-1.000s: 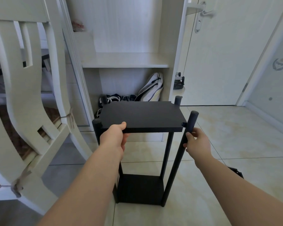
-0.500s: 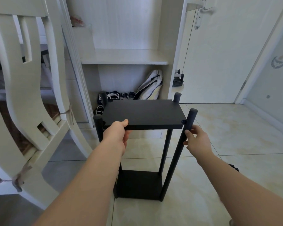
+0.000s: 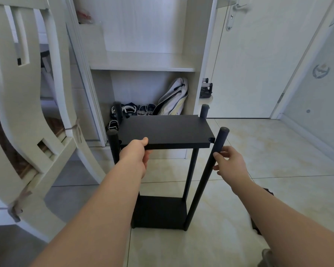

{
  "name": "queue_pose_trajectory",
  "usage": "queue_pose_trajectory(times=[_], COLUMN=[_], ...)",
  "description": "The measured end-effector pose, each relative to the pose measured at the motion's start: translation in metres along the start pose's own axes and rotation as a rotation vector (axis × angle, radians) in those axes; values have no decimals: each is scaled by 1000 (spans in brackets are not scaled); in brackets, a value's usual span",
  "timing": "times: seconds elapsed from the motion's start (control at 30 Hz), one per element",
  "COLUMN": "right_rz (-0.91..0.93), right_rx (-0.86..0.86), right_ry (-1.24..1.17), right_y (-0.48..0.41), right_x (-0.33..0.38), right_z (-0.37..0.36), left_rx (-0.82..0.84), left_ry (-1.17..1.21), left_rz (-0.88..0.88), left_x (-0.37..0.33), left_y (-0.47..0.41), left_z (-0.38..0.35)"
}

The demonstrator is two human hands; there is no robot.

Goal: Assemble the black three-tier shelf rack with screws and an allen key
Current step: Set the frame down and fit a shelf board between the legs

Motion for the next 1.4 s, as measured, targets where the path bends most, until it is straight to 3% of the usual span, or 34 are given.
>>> queue_pose_trajectory(times=[0.3,0.4,0.47,0.6,0.73,0.9,1.4], right_rz=[6,-154,-311,-379,-494,-585,-770], right_rx=[1,49,182,359,247,93,37], right_ry=[35,173,195,-128,-562,-777,-691], right_y=[6,9,21,40,45,45,51], right_x=[4,-2,-3,18,44,43,-46], right_z=[-4,-3,-8,-36,-59,-74,-131], left_rx=[-3,-1,-8,-12,-20,-40,-203], left_ry=[-16,-7,-1,8,11,-5,28], left_rz=[6,10,14,21,33,32,121], left_x=[2,3,4,6,9,15,95], left_y=[-1,-2,-2,-5,-8,-12,-68], left_z=[-3,-4,-4,-3,-3,-1,14])
Point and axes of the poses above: each hand's wrist, its own y-axis away from the middle knuckle, its own z-axis out of the back of the hand, x = y × z, the point moved 4 cm from there along -y, towards the middle knuckle, and after that the axes turned 4 degrees about -x, right-handed, at the moved point
